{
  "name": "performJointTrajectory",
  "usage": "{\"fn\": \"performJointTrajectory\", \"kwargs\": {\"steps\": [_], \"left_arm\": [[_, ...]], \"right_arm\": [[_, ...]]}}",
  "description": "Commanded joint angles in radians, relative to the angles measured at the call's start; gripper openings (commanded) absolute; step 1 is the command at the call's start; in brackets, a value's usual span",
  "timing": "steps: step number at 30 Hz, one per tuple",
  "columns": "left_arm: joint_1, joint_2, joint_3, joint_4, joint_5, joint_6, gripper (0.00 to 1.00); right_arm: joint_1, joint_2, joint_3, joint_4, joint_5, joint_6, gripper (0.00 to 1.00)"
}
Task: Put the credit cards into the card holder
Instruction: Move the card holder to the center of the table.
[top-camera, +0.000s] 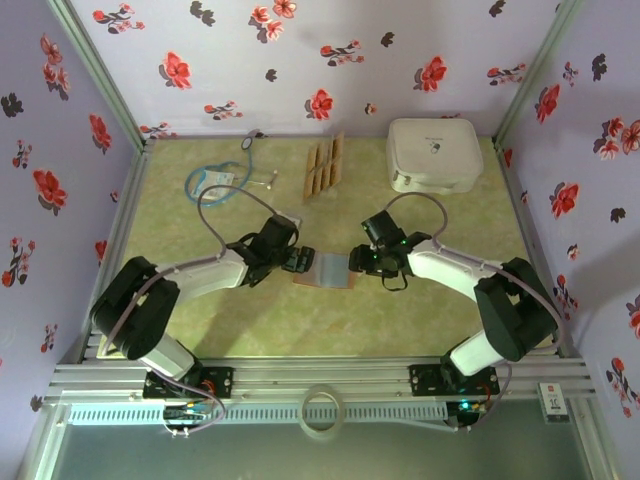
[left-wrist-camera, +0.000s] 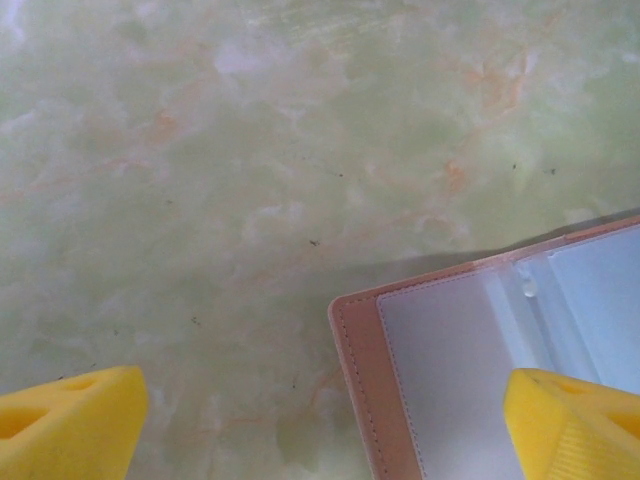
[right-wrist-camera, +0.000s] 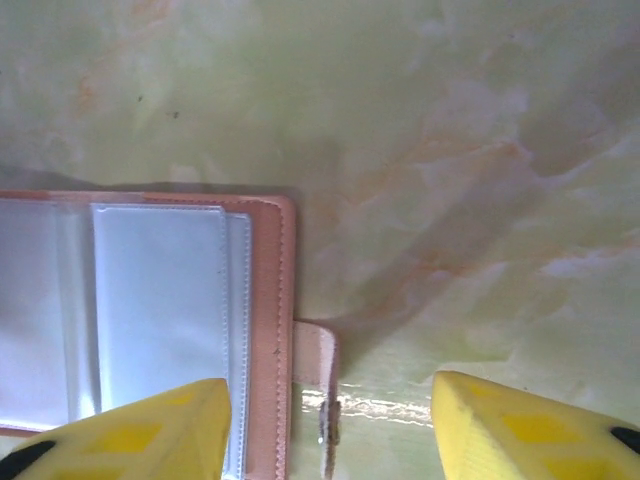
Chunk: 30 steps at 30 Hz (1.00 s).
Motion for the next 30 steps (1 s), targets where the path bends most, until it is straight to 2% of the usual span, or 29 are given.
{"fn": "performJointTrajectory", "kwargs": {"steps": [1, 10, 20, 24, 27, 30], "left_arm": [[-0.006, 0.033, 0.021, -0.027, 0.003, 0.032, 0.93], [-0.006, 0.045, -0.056, -0.007, -0.033, -0.005, 0.93], [-0.007, -0.026, -0.156, 0.012, -0.065, -0.069, 0.94], [-0.006, -0.059, -0.176, 0.013, -0.064, -0.086, 0.94], [-0.006, -0.084, -0.178, 0.004, -0.064, -0.094, 0.94], [-0.004, -0.115, -0.167, -0.011, -0.067, -0.099, 0.95]], "right_arm": [[-0.014, 0.020, -0.013, 0.044, -0.007, -0.031, 0.49], [-0.019, 0.076, -0.012, 0.090, -0.089, -0.060, 0.22], [0.023, 0.096, -0.011, 0.125, -0.127, -0.036, 0.17], [0.040, 0.087, -0.010, 0.122, -0.122, -0.029, 0.21], [0.039, 0.067, 0.005, 0.094, -0.110, -0.037, 0.35], [0.039, 0.037, 0.042, 0.039, -0.083, -0.059, 0.54]]}}
